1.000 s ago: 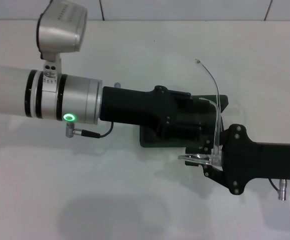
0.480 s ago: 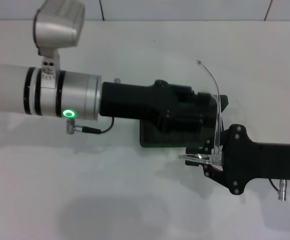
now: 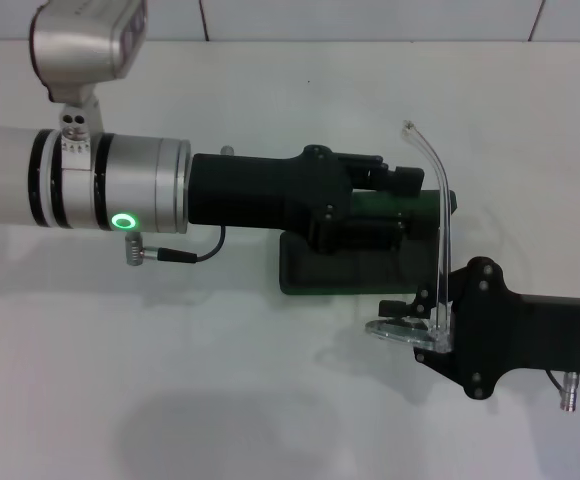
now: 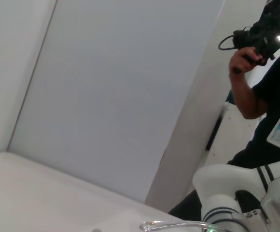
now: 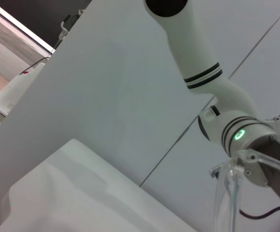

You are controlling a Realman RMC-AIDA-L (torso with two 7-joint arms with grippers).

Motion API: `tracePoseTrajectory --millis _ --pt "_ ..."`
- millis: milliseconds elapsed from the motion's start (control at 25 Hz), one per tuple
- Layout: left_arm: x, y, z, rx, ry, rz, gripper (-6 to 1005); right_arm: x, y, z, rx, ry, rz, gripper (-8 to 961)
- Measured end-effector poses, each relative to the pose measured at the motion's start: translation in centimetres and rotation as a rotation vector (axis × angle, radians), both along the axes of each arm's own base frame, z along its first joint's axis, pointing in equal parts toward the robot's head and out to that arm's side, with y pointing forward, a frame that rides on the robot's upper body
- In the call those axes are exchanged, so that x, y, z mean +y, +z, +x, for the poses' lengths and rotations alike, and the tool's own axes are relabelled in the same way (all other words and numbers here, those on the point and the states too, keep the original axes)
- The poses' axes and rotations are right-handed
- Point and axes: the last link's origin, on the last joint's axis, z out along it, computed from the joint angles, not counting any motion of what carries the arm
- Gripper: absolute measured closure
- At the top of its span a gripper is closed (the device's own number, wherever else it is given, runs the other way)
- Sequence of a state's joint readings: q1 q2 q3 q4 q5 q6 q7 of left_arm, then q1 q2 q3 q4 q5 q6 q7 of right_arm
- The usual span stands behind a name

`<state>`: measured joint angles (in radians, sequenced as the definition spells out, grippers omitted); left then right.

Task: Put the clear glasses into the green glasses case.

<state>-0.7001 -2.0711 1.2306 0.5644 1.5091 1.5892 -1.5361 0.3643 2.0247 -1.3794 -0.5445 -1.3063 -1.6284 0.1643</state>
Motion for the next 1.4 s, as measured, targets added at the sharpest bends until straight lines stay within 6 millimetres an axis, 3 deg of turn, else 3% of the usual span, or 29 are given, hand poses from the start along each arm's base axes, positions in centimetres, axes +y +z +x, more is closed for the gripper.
tracePoseTrajectory --millis 560,720,760,840,1000,1160,1400 --pt "1.2 -0.2 -1.7 0.118 0.104 0.012 406 -0.7 0.9 -0.5 0.062 0.082 0.039 867" --pt "2.0 0.8 -2.5 0.109 0.144 0.072 407 -0.6 1.2 -0.3 0.075 0.069 0.052 868" --pt "2.4 2.2 -3.6 0.073 0.178 0.148 407 -0.6 1.3 -0.2 0.078 0.064 0.055 868" --pt "2.5 3.1 -4.2 0.042 0.187 0.197 407 -0.6 1.4 -0.1 0.086 0.048 0.056 868" --pt "0.7 5.3 -4.9 -0.108 0.133 0.266 407 -0.3 1.8 -0.1 0.111 -0.008 0.033 868" --pt "-1.8 6.3 -3.9 -0.251 0.009 0.218 407 -0.1 1.8 -0.2 0.114 -0.037 -0.009 868" --pt "-2.7 4.1 -2.1 -0.276 -0.056 0.112 407 -0.1 1.6 -0.3 0.093 -0.021 -0.032 869"
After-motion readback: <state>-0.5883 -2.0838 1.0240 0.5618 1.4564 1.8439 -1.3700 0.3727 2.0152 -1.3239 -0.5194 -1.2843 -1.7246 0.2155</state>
